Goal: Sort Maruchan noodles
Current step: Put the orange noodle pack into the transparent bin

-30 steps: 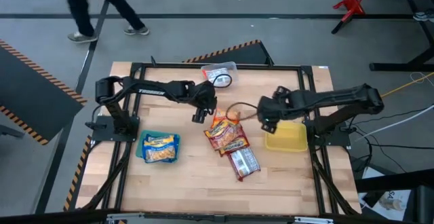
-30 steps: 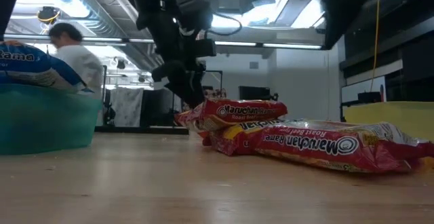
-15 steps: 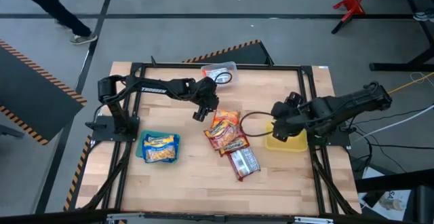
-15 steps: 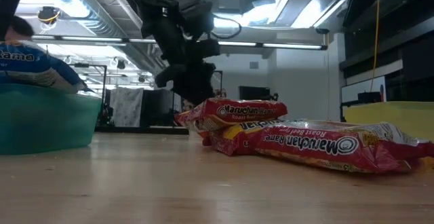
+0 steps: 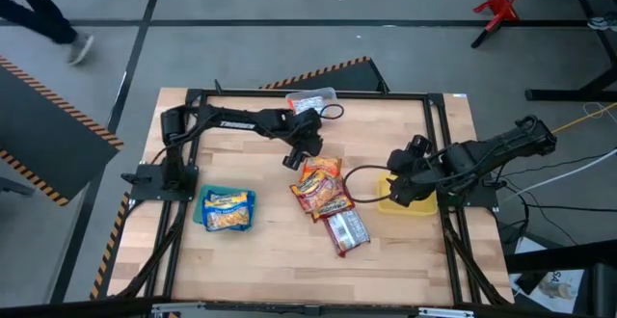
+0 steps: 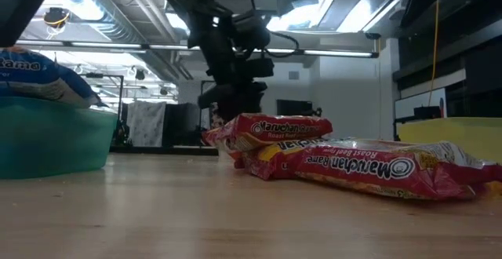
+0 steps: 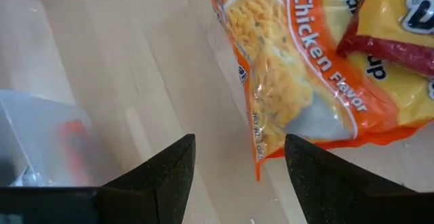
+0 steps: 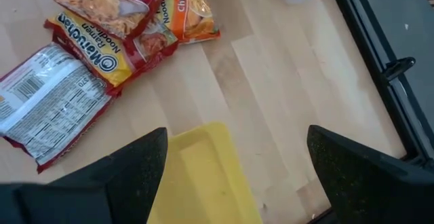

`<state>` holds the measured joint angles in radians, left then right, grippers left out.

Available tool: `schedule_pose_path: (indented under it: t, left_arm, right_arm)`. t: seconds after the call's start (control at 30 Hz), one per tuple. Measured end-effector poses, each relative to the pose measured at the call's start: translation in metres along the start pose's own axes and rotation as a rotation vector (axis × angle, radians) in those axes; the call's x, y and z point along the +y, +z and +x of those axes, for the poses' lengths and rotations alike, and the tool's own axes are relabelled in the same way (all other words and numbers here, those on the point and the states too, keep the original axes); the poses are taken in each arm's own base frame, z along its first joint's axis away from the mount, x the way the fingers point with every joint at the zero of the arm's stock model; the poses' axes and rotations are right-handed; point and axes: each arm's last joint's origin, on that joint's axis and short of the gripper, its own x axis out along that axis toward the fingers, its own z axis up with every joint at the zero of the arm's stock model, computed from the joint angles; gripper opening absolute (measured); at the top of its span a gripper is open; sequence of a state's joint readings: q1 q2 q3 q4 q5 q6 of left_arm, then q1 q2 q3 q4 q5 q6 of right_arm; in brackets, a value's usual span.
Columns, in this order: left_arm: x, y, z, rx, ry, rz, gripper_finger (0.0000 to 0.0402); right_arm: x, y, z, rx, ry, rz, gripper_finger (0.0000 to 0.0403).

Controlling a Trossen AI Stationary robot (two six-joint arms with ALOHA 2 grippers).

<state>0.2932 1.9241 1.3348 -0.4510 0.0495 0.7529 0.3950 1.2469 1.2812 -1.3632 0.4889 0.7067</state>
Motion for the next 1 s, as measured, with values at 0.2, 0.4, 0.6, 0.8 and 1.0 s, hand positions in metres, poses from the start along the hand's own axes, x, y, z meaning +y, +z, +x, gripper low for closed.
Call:
schedule_pose_path:
  t: [0.2,0.4,0.6,0.8,1.0]
  left_arm:
    - [0.001,0.002,0.009,0.073,-0.098,0.059,0.0221]
    - [-0.001,-0.001,0.007,0.117,-0.135,0.088,0.0221]
    - [-0.002,0.002,0.017,0.085,-0.129,0.142,0.0221]
    - [-0.012,0.001,0.034,0.108,-0.179,0.167,0.0221]
    - [-0.013,0.005,0.039,0.097,-0.149,0.200,0.0207]
  right_arm:
    - [0.000,0.000,0.000,-0.004,-0.005,0.000,0.0340]
    - [0.000,0.000,0.000,-0.009,-0.011,0.000,0.0340]
    - [0.000,0.000,0.000,-0.011,-0.013,0.003,0.0340]
    - [0.000,0.001,0.000,-0.014,-0.013,0.005,0.0340]
    - [0.000,0.001,0.000,-0.022,-0.017,0.007,0.0340]
